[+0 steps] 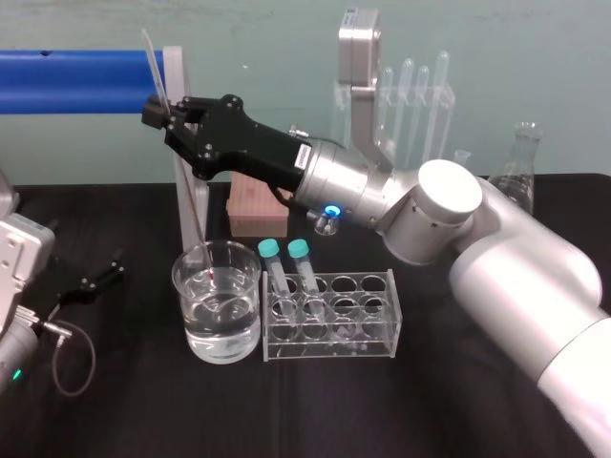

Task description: Hold the thermometer with one hand and immerse one end into the beaker, then reinsert it into the test tube rack.

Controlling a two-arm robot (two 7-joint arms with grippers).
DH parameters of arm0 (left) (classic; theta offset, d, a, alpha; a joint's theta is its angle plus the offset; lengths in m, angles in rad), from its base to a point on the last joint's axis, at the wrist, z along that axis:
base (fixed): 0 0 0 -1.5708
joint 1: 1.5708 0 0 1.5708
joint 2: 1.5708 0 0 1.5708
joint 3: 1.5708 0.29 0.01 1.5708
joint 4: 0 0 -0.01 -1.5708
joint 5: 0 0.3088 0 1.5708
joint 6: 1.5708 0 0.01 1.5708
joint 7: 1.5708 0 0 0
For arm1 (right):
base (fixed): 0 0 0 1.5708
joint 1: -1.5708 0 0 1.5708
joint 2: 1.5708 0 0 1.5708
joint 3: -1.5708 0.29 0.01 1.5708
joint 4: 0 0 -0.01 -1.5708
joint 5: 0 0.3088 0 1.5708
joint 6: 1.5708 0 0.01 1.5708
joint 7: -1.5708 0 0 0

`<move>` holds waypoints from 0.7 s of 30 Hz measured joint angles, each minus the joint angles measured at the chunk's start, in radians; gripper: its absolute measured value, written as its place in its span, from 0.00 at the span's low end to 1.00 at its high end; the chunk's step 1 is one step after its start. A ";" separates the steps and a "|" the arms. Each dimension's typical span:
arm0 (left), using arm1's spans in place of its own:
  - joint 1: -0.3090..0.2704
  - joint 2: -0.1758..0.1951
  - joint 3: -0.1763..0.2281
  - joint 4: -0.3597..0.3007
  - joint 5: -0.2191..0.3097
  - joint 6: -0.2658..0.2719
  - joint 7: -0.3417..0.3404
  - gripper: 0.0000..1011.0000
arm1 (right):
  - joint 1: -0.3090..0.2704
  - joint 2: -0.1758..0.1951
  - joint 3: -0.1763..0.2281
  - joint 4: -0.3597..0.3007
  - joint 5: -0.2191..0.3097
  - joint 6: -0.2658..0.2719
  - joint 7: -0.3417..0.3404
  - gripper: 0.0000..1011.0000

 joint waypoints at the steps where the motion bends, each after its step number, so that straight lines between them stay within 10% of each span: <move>1: 0.000 0.000 0.000 0.000 0.000 0.000 0.000 1.00 | 0.000 -0.013 0.004 0.029 0.000 -0.025 0.017 0.05; 21: 0.000 0.000 0.000 0.000 0.000 0.000 0.000 1.00 | -0.035 -0.047 0.022 0.139 -0.018 -0.010 0.077 0.05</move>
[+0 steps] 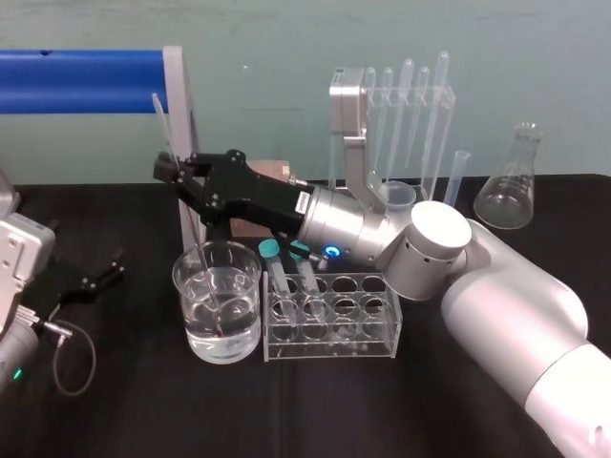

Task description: Hold the thermometer with one hand and immerse one end into the beaker, then reinsert it into the test tube rack.

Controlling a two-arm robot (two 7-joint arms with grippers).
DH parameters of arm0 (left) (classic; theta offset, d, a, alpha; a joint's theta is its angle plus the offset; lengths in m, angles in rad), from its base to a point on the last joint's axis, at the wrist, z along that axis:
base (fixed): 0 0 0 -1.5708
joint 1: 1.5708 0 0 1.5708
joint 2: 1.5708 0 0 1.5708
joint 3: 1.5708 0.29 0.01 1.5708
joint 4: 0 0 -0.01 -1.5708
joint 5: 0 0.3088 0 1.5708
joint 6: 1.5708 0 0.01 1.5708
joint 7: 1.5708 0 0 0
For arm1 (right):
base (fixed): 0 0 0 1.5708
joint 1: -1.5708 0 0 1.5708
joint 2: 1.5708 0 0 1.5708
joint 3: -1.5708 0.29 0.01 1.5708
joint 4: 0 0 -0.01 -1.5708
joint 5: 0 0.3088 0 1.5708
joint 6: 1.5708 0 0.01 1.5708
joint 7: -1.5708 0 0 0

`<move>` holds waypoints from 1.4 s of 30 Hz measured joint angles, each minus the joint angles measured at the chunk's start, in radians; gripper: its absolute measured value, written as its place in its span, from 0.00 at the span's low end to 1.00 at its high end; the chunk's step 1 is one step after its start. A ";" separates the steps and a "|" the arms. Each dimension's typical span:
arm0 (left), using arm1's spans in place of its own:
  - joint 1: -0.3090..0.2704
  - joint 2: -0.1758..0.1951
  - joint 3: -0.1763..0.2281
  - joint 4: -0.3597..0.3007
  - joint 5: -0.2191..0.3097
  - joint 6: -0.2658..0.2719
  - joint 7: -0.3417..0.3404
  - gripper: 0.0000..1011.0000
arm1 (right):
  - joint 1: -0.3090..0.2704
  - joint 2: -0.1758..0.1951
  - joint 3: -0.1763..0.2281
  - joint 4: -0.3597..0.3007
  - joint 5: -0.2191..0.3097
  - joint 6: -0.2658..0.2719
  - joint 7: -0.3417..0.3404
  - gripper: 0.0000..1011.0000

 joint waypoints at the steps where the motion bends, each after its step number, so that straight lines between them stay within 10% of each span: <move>1: 0.000 0.000 0.000 0.000 0.000 0.000 0.000 1.00 | -0.002 0.000 0.001 -0.001 -0.001 0.001 0.000 0.05; 42: 0.000 0.000 0.000 0.000 0.000 0.000 0.000 1.00 | -0.050 0.016 0.022 -0.059 -0.060 0.015 -0.030 0.05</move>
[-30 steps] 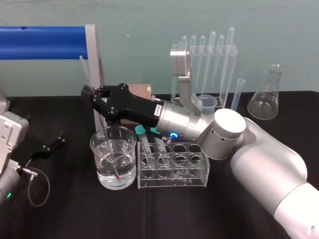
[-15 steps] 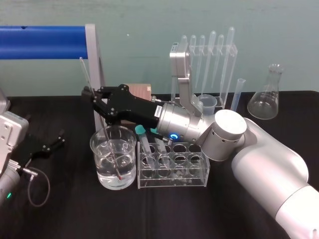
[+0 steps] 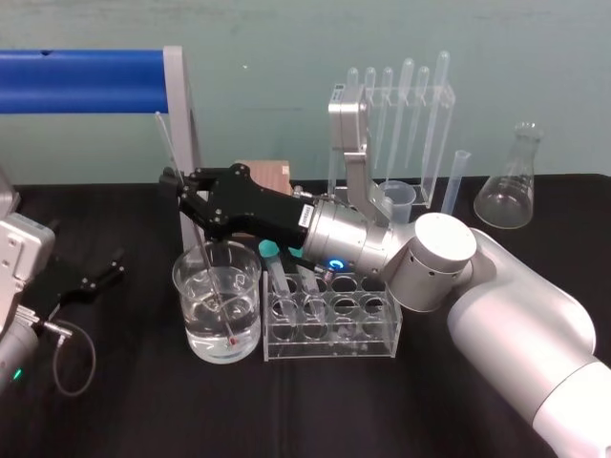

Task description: Hold the thermometer with one hand and immerse one end into the beaker, then reinsert it into the test tube rack.

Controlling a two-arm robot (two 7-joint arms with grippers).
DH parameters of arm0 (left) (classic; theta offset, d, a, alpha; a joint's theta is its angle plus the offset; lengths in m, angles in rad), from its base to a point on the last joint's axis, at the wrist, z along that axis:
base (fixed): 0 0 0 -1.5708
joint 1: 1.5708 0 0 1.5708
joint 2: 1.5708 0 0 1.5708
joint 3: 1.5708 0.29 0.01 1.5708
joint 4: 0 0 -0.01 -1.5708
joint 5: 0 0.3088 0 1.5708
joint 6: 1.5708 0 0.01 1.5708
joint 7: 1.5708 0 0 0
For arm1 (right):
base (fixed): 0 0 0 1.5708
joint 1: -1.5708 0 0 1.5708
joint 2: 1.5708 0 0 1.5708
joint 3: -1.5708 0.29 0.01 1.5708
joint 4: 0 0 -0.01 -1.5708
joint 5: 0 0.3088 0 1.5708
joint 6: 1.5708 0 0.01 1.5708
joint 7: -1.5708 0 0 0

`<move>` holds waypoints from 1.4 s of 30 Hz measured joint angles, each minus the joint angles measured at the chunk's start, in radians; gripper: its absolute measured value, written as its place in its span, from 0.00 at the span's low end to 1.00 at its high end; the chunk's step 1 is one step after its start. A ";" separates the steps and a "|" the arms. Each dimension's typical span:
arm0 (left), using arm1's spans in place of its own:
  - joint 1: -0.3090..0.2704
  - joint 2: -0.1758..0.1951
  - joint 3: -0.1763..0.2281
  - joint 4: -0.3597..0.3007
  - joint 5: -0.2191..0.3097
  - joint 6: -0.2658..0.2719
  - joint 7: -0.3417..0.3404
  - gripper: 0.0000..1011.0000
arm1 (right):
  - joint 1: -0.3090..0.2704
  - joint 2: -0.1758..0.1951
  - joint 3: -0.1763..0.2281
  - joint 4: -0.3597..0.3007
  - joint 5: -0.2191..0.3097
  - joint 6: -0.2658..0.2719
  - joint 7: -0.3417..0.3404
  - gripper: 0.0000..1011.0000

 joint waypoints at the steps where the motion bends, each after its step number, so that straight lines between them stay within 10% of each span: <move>1: 0.000 0.000 0.000 0.000 0.000 0.000 0.000 1.00 | -0.001 0.001 0.000 -0.003 -0.001 0.000 -0.001 0.05; 42: 0.000 0.000 0.000 0.000 0.000 0.000 0.000 1.00 | -0.022 0.019 -0.005 -0.047 -0.016 0.012 -0.027 0.05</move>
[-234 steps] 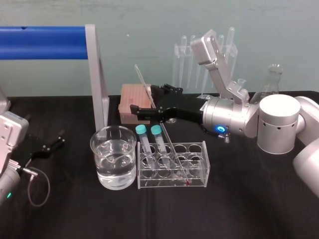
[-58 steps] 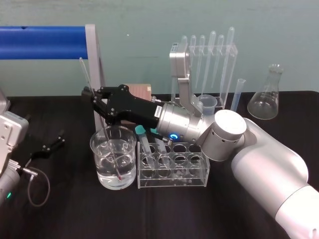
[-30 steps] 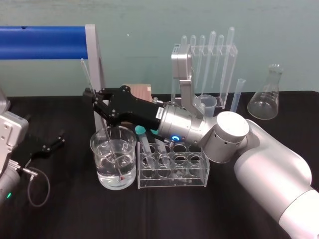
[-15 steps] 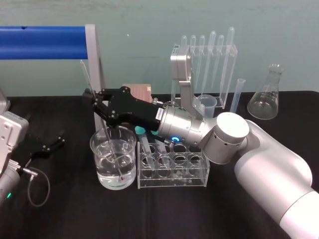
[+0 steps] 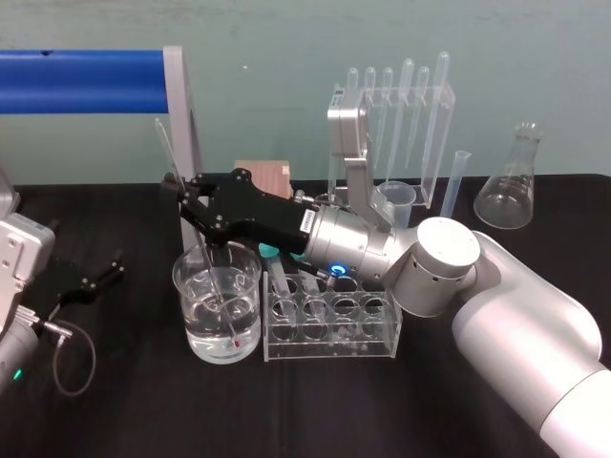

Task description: Hold the thermometer with one hand and immerse one end into the beaker, then reinsert it into the test tube rack.

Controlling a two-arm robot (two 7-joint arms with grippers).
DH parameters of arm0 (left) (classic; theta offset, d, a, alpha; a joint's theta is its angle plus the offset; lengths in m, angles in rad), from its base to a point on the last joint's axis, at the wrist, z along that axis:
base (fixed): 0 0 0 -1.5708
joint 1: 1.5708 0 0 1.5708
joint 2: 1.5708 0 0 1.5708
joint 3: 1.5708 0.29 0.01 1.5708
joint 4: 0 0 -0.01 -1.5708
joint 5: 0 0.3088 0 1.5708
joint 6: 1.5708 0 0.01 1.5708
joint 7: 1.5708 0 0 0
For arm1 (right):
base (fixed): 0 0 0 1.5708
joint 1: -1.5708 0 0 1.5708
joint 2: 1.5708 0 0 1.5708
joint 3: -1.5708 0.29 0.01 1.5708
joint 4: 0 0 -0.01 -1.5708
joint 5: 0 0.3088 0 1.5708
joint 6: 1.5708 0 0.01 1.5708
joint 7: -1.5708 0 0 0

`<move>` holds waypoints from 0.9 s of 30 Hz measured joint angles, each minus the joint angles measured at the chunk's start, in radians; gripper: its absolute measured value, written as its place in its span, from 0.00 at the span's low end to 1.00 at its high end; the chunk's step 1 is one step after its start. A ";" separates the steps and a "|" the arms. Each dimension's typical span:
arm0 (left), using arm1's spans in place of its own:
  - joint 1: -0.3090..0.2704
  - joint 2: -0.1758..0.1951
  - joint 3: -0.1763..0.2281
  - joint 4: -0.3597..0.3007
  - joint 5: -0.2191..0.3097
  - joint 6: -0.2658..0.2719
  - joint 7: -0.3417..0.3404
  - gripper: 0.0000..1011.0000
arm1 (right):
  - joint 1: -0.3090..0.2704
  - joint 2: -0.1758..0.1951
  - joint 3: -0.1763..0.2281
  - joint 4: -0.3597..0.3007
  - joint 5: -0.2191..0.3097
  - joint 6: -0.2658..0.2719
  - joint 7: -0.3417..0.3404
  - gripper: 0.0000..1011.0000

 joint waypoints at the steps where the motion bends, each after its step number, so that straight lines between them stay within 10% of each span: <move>1: 0.000 0.000 0.000 0.000 0.000 0.000 0.000 1.00 | 0.000 0.000 0.000 0.000 0.000 0.000 0.000 0.05; 27: 0.000 0.000 0.000 0.000 0.000 0.000 0.000 1.00 | -0.002 0.003 -0.002 -0.008 0.000 0.000 -0.002 0.05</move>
